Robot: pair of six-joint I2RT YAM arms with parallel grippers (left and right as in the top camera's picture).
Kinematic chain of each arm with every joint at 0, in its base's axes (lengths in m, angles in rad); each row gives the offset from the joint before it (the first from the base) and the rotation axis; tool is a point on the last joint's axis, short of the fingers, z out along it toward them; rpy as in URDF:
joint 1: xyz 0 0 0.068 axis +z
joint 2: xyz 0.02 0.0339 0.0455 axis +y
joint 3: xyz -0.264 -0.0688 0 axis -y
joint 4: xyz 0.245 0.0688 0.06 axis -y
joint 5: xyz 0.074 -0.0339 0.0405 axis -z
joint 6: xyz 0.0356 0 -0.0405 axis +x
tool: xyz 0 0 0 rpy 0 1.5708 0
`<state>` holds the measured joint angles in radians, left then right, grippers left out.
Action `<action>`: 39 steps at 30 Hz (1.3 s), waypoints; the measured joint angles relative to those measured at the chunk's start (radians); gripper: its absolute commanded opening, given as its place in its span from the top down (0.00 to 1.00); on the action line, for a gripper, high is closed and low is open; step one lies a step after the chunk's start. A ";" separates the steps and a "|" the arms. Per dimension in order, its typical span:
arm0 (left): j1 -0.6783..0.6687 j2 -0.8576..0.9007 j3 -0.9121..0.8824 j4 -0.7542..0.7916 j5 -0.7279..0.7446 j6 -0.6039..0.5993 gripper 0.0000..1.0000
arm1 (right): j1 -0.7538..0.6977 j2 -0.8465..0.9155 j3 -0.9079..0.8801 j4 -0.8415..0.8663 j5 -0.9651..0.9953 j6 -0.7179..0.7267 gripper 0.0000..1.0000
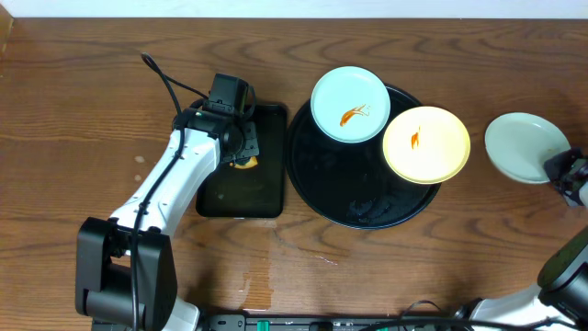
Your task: Clean dirty plates on tray and stack at the side
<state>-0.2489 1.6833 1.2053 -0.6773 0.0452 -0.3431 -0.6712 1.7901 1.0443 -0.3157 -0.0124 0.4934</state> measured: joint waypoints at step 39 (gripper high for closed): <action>0.000 0.000 0.000 -0.015 0.000 0.000 0.92 | 0.435 0.000 0.005 -0.230 -0.246 -0.389 0.96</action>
<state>-0.2489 1.6833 1.2053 -0.6926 0.0452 -0.3431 -0.2359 1.7897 1.0489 -0.5461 -0.2588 0.1043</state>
